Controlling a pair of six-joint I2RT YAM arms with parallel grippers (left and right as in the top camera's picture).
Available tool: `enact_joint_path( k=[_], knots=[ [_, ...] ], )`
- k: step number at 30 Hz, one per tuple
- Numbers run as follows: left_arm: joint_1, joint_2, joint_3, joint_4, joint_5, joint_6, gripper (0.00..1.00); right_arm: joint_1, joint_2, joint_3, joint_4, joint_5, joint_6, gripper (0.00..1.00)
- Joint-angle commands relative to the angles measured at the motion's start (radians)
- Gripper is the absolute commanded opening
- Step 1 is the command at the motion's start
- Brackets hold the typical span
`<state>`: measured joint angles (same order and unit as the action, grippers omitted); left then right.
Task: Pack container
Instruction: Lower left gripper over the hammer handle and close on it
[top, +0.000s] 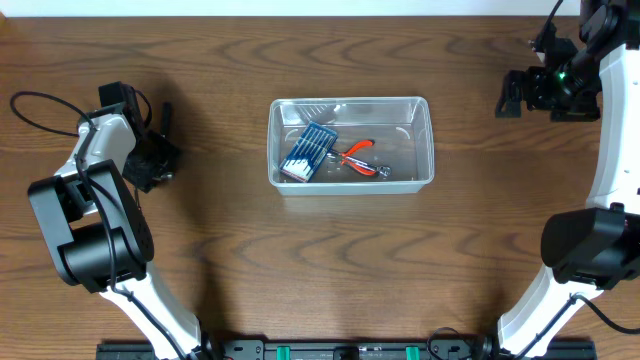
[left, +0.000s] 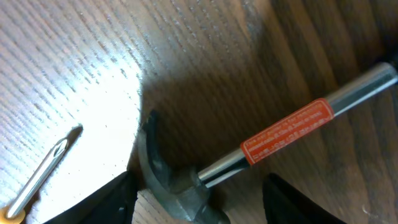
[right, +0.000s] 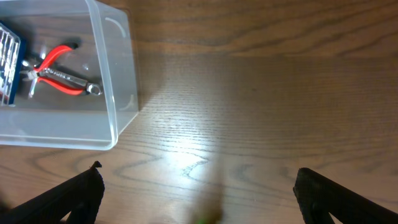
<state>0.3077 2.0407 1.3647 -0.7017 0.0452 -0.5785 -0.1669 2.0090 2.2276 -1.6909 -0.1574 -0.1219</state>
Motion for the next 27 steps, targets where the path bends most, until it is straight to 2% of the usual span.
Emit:
enact_joint_path(
  k=[1, 5, 12, 22, 24, 27],
  knots=[
    [0.005, 0.032, -0.006, 0.008, 0.000, -0.002, 0.62, 0.005, -0.031, 0.003, -0.003, 0.004, -0.018, 0.99],
    [0.004, 0.032, -0.006, 0.012, 0.000, -0.002, 0.59, 0.005, -0.031, 0.003, -0.003, 0.004, -0.018, 0.99],
    [0.004, 0.032, -0.006, 0.016, 0.000, -0.002, 0.50, 0.005, -0.031, 0.003, -0.002, 0.004, -0.018, 0.99],
    [0.004, 0.032, -0.006, 0.017, 0.000, -0.002, 0.48, 0.005, -0.031, 0.003, -0.002, 0.004, -0.018, 0.99],
    [0.004, 0.032, -0.006, 0.019, 0.000, -0.002, 0.43, 0.005, -0.031, 0.003, -0.002, 0.004, -0.018, 0.99],
    [0.004, 0.032, -0.006, 0.020, 0.000, -0.002, 0.42, 0.005, -0.031, 0.003, -0.002, 0.004, -0.018, 0.99]
  ],
)
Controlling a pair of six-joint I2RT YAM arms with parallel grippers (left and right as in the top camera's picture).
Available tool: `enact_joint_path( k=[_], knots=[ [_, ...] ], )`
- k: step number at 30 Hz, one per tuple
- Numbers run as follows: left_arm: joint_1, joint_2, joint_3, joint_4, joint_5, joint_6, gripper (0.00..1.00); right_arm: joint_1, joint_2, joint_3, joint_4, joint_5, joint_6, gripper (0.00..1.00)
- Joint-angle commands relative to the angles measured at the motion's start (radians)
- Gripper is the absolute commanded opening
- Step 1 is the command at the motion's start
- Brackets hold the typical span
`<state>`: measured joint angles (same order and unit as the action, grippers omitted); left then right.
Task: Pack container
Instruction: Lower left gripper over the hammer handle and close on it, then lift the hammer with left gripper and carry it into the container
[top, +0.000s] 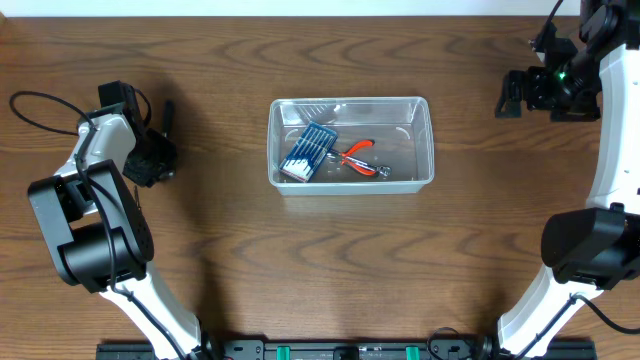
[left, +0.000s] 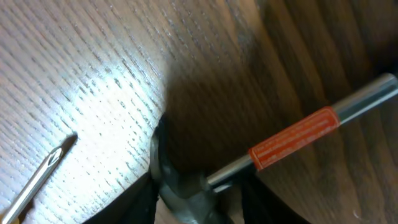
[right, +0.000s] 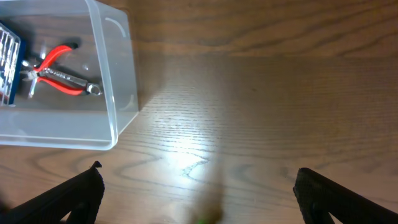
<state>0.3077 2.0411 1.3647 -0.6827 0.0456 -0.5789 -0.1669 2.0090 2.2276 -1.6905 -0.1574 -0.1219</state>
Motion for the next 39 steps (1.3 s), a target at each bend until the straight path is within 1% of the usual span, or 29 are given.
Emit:
enact_joint_path(
  k=[1, 7, 9, 11, 21, 23, 24, 36, 37, 39],
  knots=[
    [0.004, 0.031, -0.006, 0.001, -0.001, -0.001, 0.41, 0.005, -0.031, 0.003, -0.003, 0.004, -0.018, 0.99],
    [0.004, 0.031, -0.006, 0.001, -0.001, -0.001, 0.40, 0.005, -0.031, 0.003, -0.001, 0.004, -0.018, 0.99],
    [0.004, 0.031, -0.006, 0.001, 0.000, -0.001, 0.33, 0.005, -0.031, 0.003, -0.001, 0.004, -0.018, 0.99],
    [0.004, 0.031, -0.006, 0.001, -0.001, -0.001, 0.31, 0.005, -0.031, 0.003, -0.001, 0.004, -0.018, 0.99],
    [0.004, 0.031, -0.006, 0.001, -0.001, -0.001, 0.29, 0.005, -0.042, 0.003, 0.000, 0.021, -0.018, 0.99],
    [0.004, 0.031, -0.006, 0.001, -0.001, -0.001, 0.20, 0.005, -0.043, 0.003, 0.000, 0.023, -0.018, 0.99],
    [0.004, 0.031, -0.006, 0.001, -0.001, -0.001, 0.19, 0.005, -0.044, 0.003, 0.000, 0.023, -0.018, 0.99],
    [0.004, 0.031, -0.006, 0.001, -0.001, -0.001, 0.18, 0.005, -0.046, 0.003, -0.001, 0.023, -0.018, 0.99],
    [0.004, 0.031, -0.006, 0.001, -0.001, -0.001, 0.12, 0.005, -0.046, 0.003, 0.000, 0.023, -0.018, 0.99],
    [0.004, 0.031, -0.006, 0.001, -0.001, -0.001, 0.11, 0.005, -0.046, 0.003, 0.000, 0.023, -0.018, 0.99]
  ],
)
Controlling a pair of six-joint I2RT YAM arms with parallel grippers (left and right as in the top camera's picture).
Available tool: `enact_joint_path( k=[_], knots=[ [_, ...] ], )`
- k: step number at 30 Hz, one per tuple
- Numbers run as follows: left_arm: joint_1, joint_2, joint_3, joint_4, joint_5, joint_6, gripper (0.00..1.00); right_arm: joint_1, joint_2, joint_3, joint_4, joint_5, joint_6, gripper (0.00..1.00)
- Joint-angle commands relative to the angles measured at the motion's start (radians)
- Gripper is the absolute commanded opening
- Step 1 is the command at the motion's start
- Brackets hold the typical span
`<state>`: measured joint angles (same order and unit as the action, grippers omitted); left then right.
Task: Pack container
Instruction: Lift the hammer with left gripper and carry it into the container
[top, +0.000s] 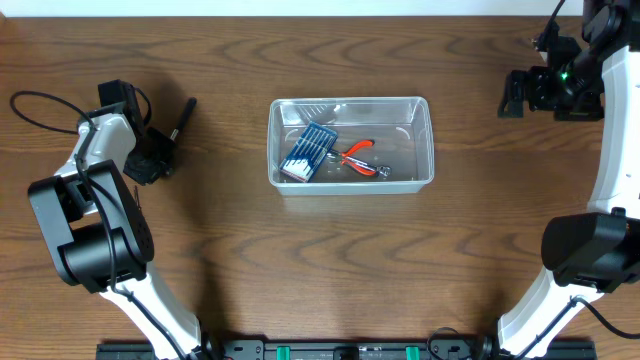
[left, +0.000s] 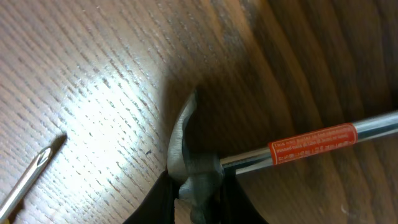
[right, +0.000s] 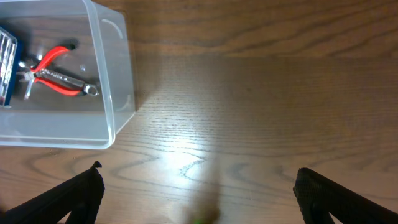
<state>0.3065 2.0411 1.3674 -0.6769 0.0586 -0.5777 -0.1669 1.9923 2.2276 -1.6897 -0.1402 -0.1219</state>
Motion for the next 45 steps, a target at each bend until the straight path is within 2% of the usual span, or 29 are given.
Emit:
enact_joint_path(
  k=[1, 12, 21, 34, 40, 45],
  knots=[
    [0.005, 0.031, -0.009, -0.005, -0.014, -0.002, 0.11, 0.005, -0.029, 0.003, -0.001, 0.005, -0.018, 0.99],
    [0.005, 0.031, -0.009, -0.006, -0.014, -0.002, 0.06, 0.005, -0.029, 0.003, -0.001, 0.005, -0.018, 0.99],
    [0.005, 0.018, 0.008, -0.018, -0.014, 0.003, 0.06, 0.005, -0.029, 0.003, -0.001, 0.019, -0.018, 0.99],
    [0.003, -0.166, 0.029, -0.054, -0.017, 0.010, 0.06, 0.005, -0.029, 0.003, 0.005, 0.021, -0.019, 0.99],
    [-0.060, -0.298, 0.033, -0.078, 0.076, 0.135, 0.05, 0.005, -0.029, 0.003, 0.010, 0.020, -0.019, 0.99],
    [-0.224, -0.407, 0.071, -0.116, 0.080, 0.395, 0.05, 0.005, -0.029, 0.003, 0.013, 0.020, -0.019, 0.99]
  ],
)
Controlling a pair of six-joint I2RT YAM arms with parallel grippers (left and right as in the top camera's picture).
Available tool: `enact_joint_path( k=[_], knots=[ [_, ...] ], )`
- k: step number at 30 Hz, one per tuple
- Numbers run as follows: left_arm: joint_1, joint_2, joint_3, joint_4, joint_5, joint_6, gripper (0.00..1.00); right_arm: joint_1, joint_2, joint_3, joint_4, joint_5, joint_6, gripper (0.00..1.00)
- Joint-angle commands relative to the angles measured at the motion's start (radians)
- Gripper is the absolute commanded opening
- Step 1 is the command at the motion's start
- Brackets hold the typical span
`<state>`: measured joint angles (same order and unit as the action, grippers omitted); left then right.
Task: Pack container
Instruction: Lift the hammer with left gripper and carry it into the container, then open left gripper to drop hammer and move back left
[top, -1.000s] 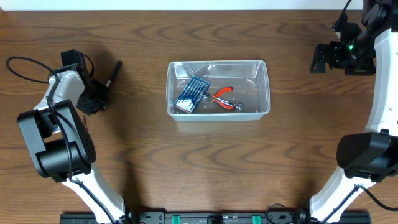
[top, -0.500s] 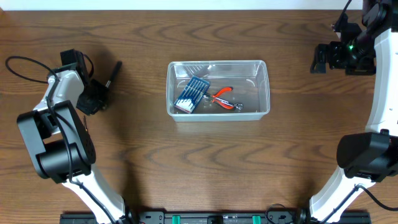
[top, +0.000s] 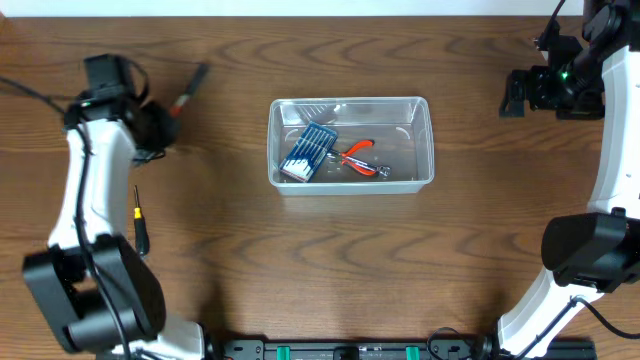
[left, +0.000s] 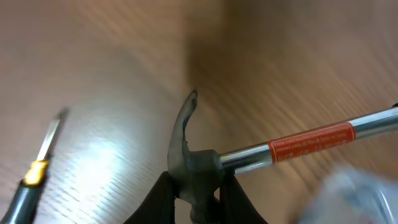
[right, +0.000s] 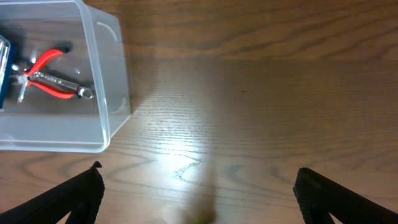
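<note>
A clear plastic container (top: 424, 142) sits mid-table, holding a blue tool case (top: 305, 150) and red-handled pliers (top: 358, 158). My left gripper (top: 158, 125) is shut on the head of a steel hammer (left: 193, 163), held above the table at far left. Its handle with an orange label (left: 311, 142) points up-right towards the container. My right gripper (right: 199, 202) hangs open and empty over bare wood right of the container (right: 115, 93).
A screwdriver with a black and yellow handle (top: 138, 225) lies on the table below the left gripper, and shows again as a screwdriver (left: 37, 168) in the left wrist view. A black cable trails at the far left edge.
My left gripper, shut on the hammer head, has risen off the table and moved towards the far edge. The screwdriver now shows uncovered on the wood. The right arm has hardly moved.
My left gripper stood open round the hammer head lying on the table. Its fingers were then closer in on the head. Then it was shut on the head with the handle swung round, and now the hammer is held clear of the table.
</note>
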<state>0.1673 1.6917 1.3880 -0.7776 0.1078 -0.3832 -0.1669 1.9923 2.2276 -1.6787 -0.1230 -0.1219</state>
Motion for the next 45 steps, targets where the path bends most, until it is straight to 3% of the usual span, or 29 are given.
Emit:
enact_joint_path(
  k=[1, 6, 10, 17, 22, 29, 30, 32, 34, 36, 39, 45],
  knots=[
    [-0.132, -0.074, 0.065, -0.028, 0.031, 0.264, 0.05, 0.005, -0.029, 0.003, 0.003, 0.003, -0.018, 0.99],
    [-0.328, -0.092, 0.092, -0.030, 0.026, 0.469, 0.05, 0.005, -0.029, 0.003, 0.003, 0.003, -0.018, 0.99],
    [-0.457, -0.061, 0.092, -0.029, -0.026, 0.522, 0.05, 0.005, -0.029, 0.003, 0.002, 0.003, -0.018, 0.99],
    [-0.563, 0.063, 0.092, -0.009, -0.026, 0.510, 0.06, 0.005, -0.029, 0.003, 0.003, 0.003, -0.019, 0.99],
    [-0.568, 0.198, 0.092, 0.024, -0.021, 0.433, 0.06, 0.005, -0.029, 0.003, 0.003, 0.003, -0.019, 0.99],
    [-0.568, 0.294, 0.092, 0.031, -0.014, 0.423, 0.06, 0.005, -0.029, 0.003, 0.002, 0.003, -0.018, 0.99],
    [-0.568, 0.296, 0.092, 0.031, -0.014, 0.423, 0.08, 0.005, -0.029, 0.003, 0.002, 0.003, -0.018, 0.99],
    [-0.568, 0.298, 0.092, 0.031, -0.014, 0.423, 0.36, 0.005, -0.029, 0.003, -0.001, 0.003, -0.018, 0.99],
    [-0.568, 0.298, 0.092, 0.031, -0.014, 0.423, 0.54, 0.005, -0.029, 0.003, -0.002, 0.003, -0.018, 0.99],
    [-0.568, 0.298, 0.092, 0.029, -0.014, 0.423, 0.79, 0.005, -0.029, 0.003, -0.002, 0.003, -0.018, 0.99],
    [-0.568, 0.285, 0.092, 0.023, -0.014, 0.423, 0.90, 0.005, -0.029, 0.003, -0.002, 0.003, -0.018, 0.99],
    [-0.568, 0.170, 0.121, -0.016, -0.040, 0.423, 0.98, 0.005, -0.029, 0.003, 0.000, 0.003, -0.019, 0.99]
  ],
)
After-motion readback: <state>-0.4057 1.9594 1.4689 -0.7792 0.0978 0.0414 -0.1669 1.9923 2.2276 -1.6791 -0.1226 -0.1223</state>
